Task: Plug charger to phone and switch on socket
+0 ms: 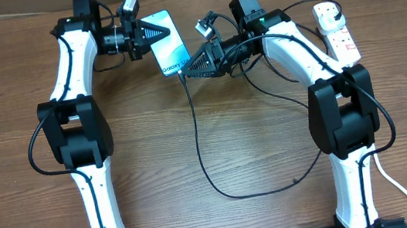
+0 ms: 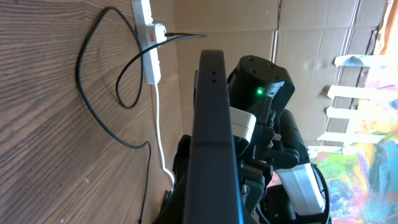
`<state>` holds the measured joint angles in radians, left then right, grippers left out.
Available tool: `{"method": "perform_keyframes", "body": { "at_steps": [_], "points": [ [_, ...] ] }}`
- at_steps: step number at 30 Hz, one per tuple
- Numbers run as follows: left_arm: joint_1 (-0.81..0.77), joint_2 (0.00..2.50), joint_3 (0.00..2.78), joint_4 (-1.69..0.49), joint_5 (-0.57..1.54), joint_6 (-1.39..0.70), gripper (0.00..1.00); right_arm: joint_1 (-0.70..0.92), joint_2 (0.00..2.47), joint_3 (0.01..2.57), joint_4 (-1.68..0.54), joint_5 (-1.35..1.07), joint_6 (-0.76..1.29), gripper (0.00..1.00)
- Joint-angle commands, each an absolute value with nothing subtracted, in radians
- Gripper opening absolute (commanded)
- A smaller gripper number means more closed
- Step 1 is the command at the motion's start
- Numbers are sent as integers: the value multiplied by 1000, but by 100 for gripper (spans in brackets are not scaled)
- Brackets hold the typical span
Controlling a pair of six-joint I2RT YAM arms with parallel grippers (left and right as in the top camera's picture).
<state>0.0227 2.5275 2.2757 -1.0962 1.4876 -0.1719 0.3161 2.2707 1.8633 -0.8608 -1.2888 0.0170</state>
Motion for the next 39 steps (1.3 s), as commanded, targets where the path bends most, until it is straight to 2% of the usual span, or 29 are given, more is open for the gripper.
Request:
{"method": "perform_keyframes", "body": {
  "at_steps": [1, 16, 27, 29, 31, 39],
  "points": [
    [22, 2513, 2291, -1098, 1520, -146, 4, 324, 2232, 1873, -867, -1265, -9, 42],
    [63, 2513, 2291, -1080, 1516, -241, 4, 301, 2232, 1873, -866, -1277, -28, 42],
    [64, 2513, 2291, -1034, 1520, -289, 4, 355, 2232, 1873, -870, -1276, -57, 41],
    [64, 2513, 2291, -1034, 1520, -289, 4, 365, 2232, 1873, -870, -1275, -57, 40],
    [65, 2513, 2291, -1034, 1520, -293, 4, 369, 2232, 1873, -870, -1275, -57, 34],
    [67, 2513, 2291, -1034, 1546, -293, 4, 377, 2232, 1873, -867, -1257, -57, 30]
  ]
}}
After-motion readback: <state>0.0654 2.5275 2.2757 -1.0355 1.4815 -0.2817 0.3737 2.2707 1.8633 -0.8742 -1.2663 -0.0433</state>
